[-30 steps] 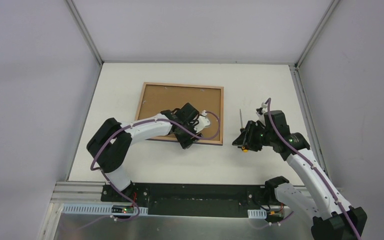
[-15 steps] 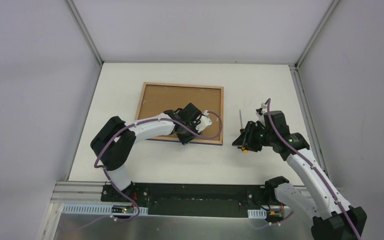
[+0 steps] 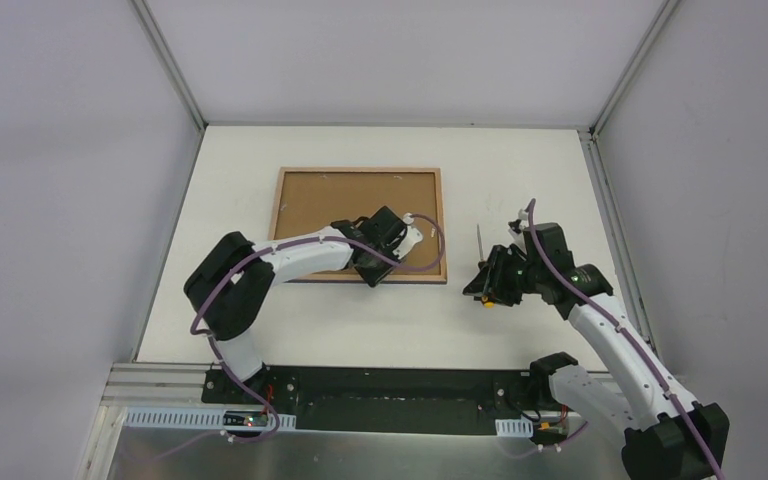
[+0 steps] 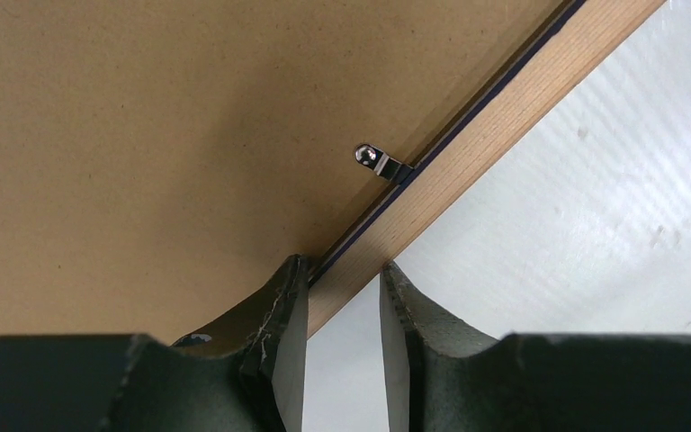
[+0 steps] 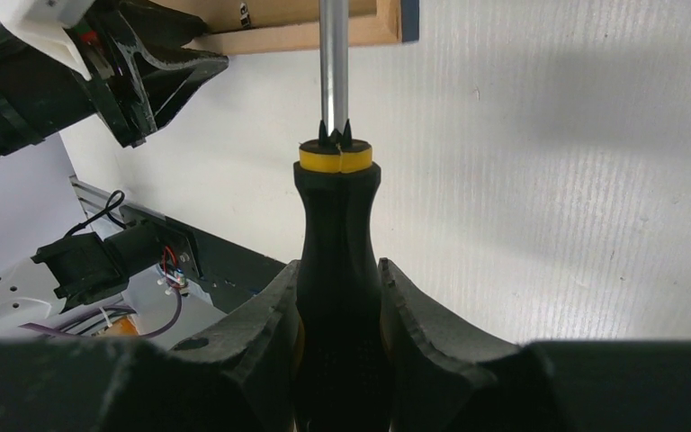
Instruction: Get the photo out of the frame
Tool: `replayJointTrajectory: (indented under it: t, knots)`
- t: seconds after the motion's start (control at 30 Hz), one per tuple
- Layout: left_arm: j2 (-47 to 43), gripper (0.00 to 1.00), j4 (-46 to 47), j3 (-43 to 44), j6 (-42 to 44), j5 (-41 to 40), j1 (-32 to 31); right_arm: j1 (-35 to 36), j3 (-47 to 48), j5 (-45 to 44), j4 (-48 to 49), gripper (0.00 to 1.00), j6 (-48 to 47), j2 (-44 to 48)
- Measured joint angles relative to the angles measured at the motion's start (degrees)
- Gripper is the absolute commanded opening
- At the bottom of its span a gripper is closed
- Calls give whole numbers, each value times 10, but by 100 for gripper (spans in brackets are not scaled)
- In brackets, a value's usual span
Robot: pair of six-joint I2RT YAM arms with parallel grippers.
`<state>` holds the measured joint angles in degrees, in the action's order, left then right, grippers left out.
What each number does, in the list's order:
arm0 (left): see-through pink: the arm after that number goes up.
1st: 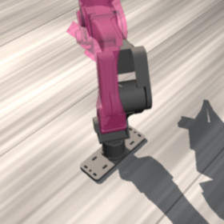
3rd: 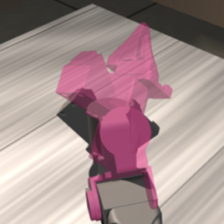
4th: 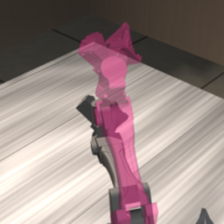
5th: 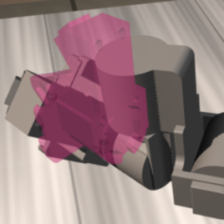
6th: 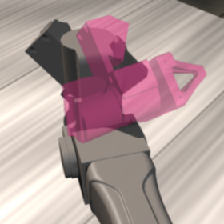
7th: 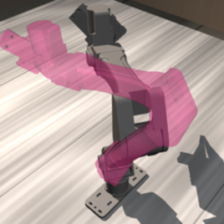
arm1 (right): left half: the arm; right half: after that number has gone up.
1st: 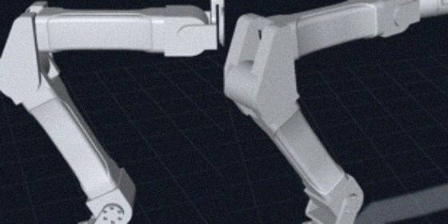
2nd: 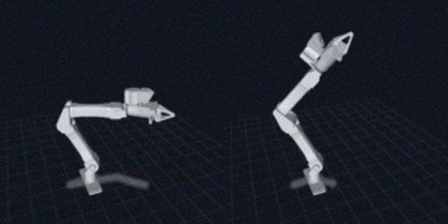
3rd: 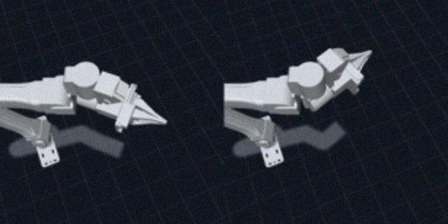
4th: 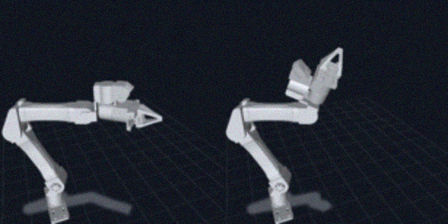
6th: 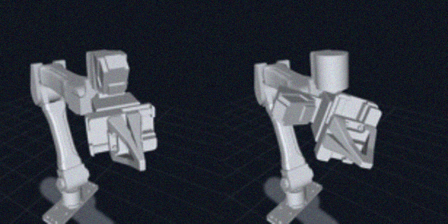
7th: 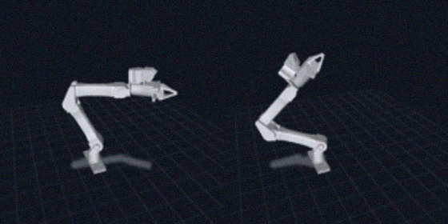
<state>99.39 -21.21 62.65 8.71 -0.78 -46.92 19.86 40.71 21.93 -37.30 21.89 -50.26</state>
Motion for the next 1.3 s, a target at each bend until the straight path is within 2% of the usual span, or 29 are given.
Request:
replayJointTrajectory:
  t: [0.17, 0.4, 0.7, 0.9, 0.97, 1.07, 1.2, 1.3]
  knots:
    - [28, 0, -2, 35, -115, -14, 1, 0, -3, 2, 7, 0, 2, -5]
    - [90, 0, -20, 117, -327, -6, 29, 0, -3, 8, 10, 0, 2, -7]
    - [170, 0, 0, 191, -680, 106, 128, 0, -3, 22, 10, 0, 4, -16]
    - [196, 0, 49, 203, -850, 111, 134, 5, -3, 30, 10, 0, 6, -28]
    - [197, 0, 55, 204, -878, 107, 130, 7, -3, 30, 11, 0, 8, -32]
    - [210, 21, 56, 226, -873, 108, 128, 11, -7, 30, 15, 0, 15, -33]
    - [208, 43, 61, 245, -773, 110, 127, 13, -15, 30, 24, 0, 23, -34]
    - [175, 49, 61, 220, -680, 105, 125, 14, -21, 30, 29, 0, 29, -34]
